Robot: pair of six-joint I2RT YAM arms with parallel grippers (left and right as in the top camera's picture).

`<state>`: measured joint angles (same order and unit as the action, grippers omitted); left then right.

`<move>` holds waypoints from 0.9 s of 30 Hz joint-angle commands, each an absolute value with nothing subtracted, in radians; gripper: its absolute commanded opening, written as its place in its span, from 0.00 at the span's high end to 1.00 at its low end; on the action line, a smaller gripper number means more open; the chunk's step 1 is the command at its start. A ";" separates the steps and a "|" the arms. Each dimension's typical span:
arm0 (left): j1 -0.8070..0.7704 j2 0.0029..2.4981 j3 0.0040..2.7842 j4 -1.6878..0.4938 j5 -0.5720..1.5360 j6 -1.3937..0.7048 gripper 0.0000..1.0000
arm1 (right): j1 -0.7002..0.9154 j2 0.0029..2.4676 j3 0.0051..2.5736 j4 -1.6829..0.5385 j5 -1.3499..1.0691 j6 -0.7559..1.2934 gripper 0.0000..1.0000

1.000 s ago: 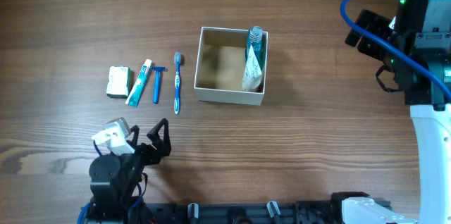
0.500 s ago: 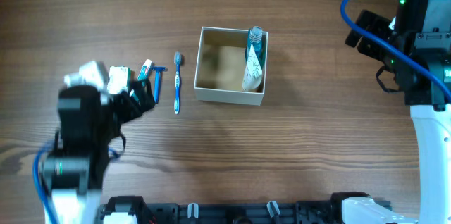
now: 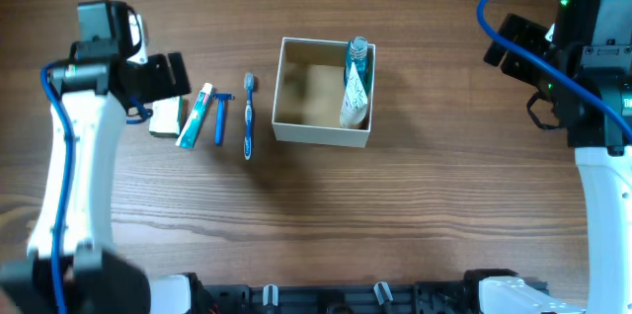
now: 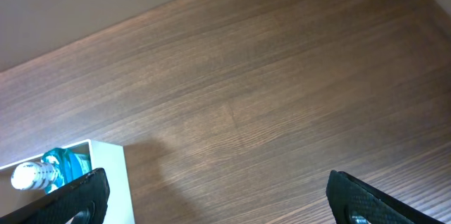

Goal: Pack container
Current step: 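Reach the left gripper to the green soap box and grasp it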

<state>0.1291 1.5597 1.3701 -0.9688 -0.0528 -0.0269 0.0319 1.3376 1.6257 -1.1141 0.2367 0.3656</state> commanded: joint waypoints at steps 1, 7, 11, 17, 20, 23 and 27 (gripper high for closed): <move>0.202 1.673 1.380 -0.970 -0.056 0.138 0.00 | 0.031 1.332 1.644 -1.111 0.236 0.367 0.00; 0.263 1.799 1.379 -0.941 -0.030 0.233 0.03 | 0.031 1.332 1.644 -1.111 0.236 0.367 0.00; 0.264 1.850 1.379 -0.927 -0.026 0.289 0.01 | 0.031 1.332 1.644 -1.111 0.236 0.367 0.00; 0.255 1.863 1.379 -0.866 -0.001 0.336 0.00 | 0.031 1.332 1.644 -1.111 0.236 0.367 0.00; 0.254 1.865 1.378 -0.857 0.000 0.340 0.00 | 0.031 1.332 1.644 -1.111 0.236 0.367 0.00; 0.253 1.878 1.378 -0.855 0.014 0.364 0.01 | 0.031 1.332 1.644 -1.111 0.236 0.367 0.00; 0.244 1.908 1.378 -0.851 0.014 0.363 0.03 | 0.031 1.332 1.644 -1.111 0.236 0.367 0.00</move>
